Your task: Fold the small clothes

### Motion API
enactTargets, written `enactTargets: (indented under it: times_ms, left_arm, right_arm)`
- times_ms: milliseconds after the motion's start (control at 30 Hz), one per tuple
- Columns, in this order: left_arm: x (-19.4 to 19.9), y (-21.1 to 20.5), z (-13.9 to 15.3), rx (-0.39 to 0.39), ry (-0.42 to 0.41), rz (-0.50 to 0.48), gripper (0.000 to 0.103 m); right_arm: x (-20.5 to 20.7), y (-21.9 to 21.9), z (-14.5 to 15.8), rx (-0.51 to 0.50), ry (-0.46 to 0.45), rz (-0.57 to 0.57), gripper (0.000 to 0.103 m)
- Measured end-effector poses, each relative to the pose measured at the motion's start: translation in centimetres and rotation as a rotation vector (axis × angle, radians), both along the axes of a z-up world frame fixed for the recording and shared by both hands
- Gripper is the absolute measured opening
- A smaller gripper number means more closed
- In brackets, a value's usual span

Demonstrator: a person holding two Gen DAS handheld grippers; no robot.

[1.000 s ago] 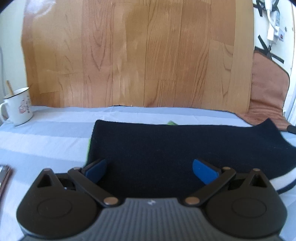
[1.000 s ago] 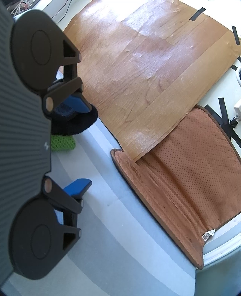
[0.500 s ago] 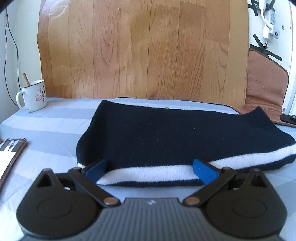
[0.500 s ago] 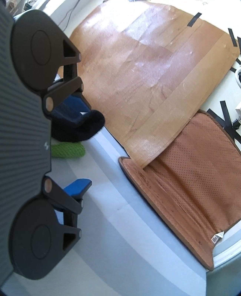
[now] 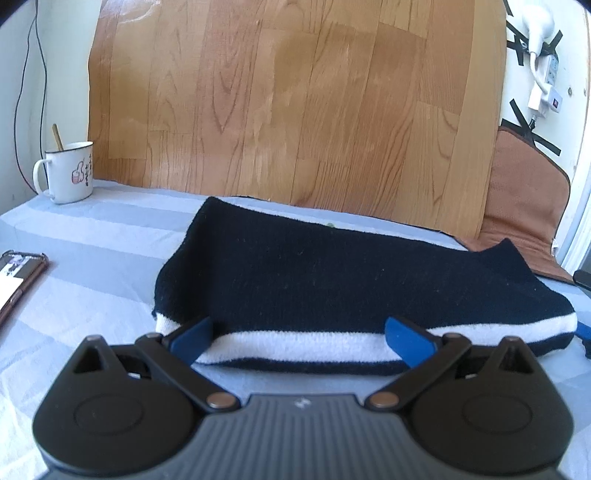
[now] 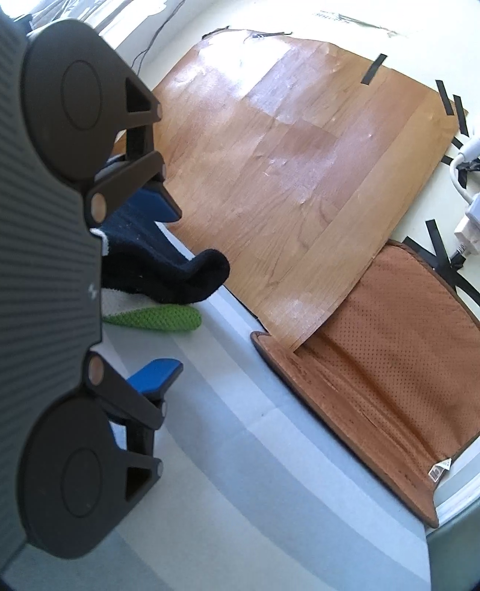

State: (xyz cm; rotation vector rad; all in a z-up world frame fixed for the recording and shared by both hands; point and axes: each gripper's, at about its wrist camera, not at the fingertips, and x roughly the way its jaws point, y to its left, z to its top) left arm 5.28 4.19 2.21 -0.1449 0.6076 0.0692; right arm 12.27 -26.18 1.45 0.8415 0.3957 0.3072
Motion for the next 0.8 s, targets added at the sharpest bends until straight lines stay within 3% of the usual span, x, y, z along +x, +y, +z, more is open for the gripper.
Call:
enactTargets:
  times_ms: [200, 400, 533, 600, 700, 800]
  left_arm:
    - [0.5, -0.7, -0.1, 0.044, 0.036, -0.002, 0.103]
    - [0.7, -0.4, -0.1, 0.027, 0.056, -0.007, 0.103]
    - [0.5, -0.3, 0.2, 0.048, 0.059, -0.03, 0.103]
    - [-0.2, 0.3, 0.9, 0.004, 0.016, -0.025, 0.103]
    - [-1.3, 2.4, 2.4, -0.135, -0.065, 0.0, 0.103]
    - [-0.5, 4.4, 3.4, -0.232, -0.077, 0.026, 0.103]
  right_arm:
    - [0.2, 0.6, 0.2, -0.053, 0.001, 0.006, 0.087]
    - [0.0, 0.4, 0.0, -0.032, -0.031, 0.015, 0.092]
    - [0.6, 0.6, 0.5, -0.057, 0.003, 0.099, 0.095]
    - [0.8, 0.9, 0.7, -0.074, 0.026, 0.139, 0.094]
    - [0.9, 1.8, 1.0, -0.088, 0.066, 0.18, 0.092]
    - [1.7, 3.2, 1.1, -0.057, 0.102, 0.246, 0.09]
